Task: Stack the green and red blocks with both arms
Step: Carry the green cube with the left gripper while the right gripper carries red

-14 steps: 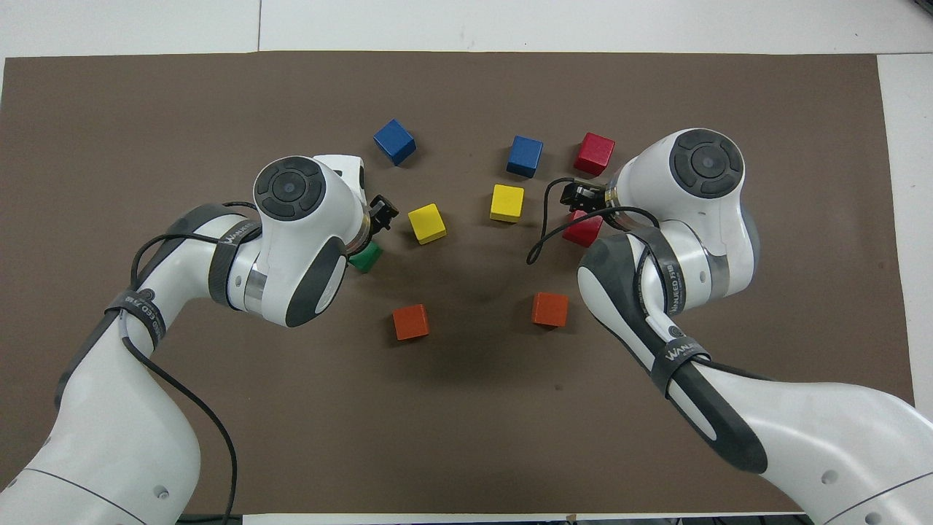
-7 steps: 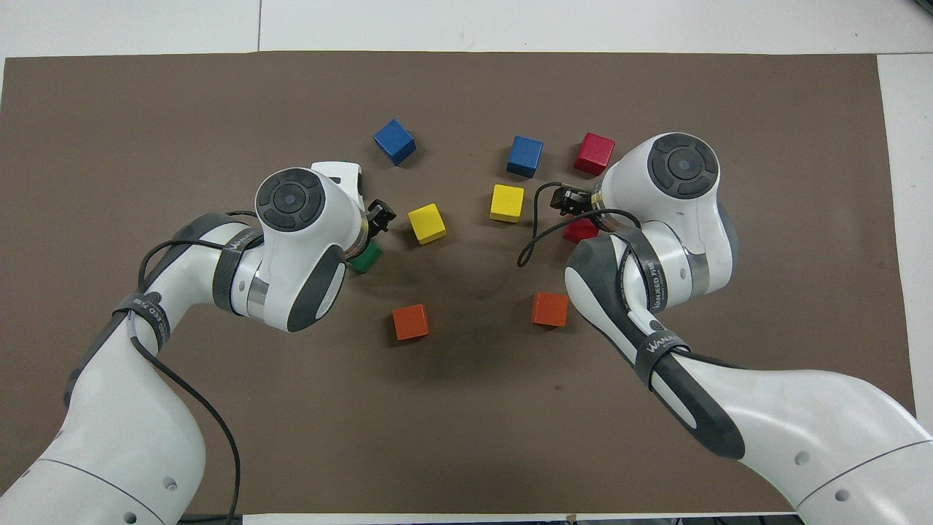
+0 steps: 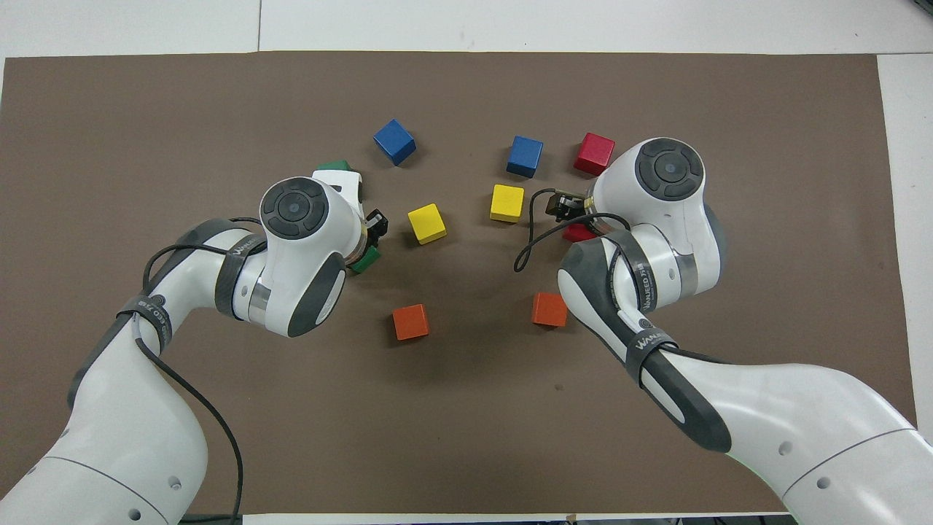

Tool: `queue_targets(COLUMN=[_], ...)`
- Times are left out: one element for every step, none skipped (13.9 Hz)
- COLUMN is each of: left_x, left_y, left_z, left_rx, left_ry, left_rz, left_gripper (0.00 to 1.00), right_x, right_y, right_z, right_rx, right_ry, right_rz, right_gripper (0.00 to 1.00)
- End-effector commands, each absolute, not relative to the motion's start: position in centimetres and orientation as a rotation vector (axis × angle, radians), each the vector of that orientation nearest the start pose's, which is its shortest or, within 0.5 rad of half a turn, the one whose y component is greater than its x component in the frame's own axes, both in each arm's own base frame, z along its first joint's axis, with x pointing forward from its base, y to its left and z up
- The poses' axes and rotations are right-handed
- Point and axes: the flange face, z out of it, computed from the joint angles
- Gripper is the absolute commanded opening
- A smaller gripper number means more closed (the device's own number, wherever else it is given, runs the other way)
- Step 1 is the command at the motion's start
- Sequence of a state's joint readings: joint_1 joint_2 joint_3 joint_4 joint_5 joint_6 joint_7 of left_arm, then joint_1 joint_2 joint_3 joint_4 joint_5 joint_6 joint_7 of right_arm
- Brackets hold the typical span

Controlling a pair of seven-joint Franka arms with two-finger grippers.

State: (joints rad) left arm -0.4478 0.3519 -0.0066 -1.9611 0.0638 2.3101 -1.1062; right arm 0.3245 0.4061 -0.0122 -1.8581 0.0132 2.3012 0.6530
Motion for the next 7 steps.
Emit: queue_targets(left_x=[56.0,56.4,57.0,57.9,58.7,59.3,59.7], left_y=[-21.8,-18.5,-15.3,-12.1,-8.5,-4.8,-2.2], left_z=[33.0,34.5,35.4,35.8,35.8,35.7,35.5], left_rx=[-2.942,-2.967,-3.000,-3.057,-3.104,-3.122,-3.118], left_ry=[-0.660,-0.527,-0.431,-0.334,-0.192,-0.012,0.228], left_rz=[-0.022,0.008,0.052,0.077,0.080,0.074,0.056], left_gripper=[0.00,0.00,0.00,0.00,0.00,0.00,0.00], right_x=[60.7,60.8,60.7,60.7,60.7,60.6,60.7], right_y=[20.0,19.9,19.9,19.9,20.0,20.0,19.9], right_z=[30.1,30.0,30.0,30.0,30.0,30.0,30.1], right_rx=[-3.071,-3.074,-3.079,-3.081,-3.082,-3.082,-3.084], right_ry=[0.550,0.536,0.511,0.496,0.494,0.494,0.493], right_rz=[-0.056,-0.056,-0.056,-0.057,-0.057,-0.054,-0.053], right_gripper=[0.39,0.18,0.01,0.00,0.00,0.00,0.00])
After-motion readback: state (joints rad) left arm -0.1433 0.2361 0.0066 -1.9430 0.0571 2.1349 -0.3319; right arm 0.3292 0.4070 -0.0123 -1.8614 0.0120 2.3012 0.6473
